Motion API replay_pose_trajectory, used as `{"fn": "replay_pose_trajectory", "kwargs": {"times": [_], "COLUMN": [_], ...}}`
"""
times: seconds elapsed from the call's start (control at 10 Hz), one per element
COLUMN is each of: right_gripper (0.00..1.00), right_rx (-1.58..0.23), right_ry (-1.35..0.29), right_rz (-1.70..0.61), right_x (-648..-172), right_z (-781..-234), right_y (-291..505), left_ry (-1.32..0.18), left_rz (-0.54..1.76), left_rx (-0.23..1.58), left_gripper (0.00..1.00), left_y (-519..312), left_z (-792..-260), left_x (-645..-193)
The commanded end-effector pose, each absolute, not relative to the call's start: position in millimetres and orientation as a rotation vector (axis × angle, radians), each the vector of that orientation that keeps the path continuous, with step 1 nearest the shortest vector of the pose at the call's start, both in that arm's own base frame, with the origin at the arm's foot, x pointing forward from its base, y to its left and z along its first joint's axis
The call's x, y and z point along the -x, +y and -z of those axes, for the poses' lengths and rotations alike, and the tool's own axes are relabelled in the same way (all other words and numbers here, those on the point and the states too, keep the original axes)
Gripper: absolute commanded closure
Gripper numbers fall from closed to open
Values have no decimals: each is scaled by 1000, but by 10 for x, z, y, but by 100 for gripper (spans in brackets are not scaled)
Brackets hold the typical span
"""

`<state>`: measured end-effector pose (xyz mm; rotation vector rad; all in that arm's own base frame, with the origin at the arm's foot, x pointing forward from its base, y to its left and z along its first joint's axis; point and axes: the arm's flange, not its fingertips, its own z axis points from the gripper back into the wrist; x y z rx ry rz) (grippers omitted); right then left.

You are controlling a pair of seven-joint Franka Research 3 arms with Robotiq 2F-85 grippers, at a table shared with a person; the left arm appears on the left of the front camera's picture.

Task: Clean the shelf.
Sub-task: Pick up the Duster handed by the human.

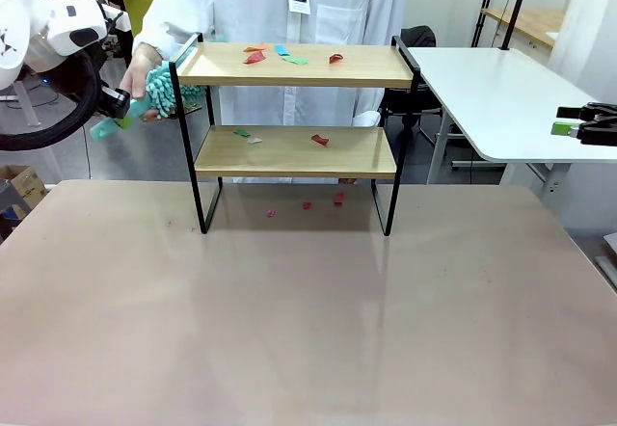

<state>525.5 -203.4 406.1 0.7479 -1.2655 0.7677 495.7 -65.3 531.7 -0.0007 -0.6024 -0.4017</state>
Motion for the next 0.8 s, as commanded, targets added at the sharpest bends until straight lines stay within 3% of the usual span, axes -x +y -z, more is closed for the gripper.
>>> {"fn": "replay_pose_trajectory", "kwargs": {"times": [0.0, 0.7], "right_gripper": [0, 0], "right_rx": [-744, -744], "right_ry": [-1268, -1268], "right_rz": [-773, -773], "right_x": [-5263, -5263], "right_z": [-4089, -4089], "right_y": [-2014, -2014], "left_ry": [-643, -642], "left_rz": [344, 333], "left_rx": [-53, -25], "left_gripper": [100, 100], "left_y": [-675, -584], "left_z": [-5319, -5348], "left_x": [-4931, -4943]}}
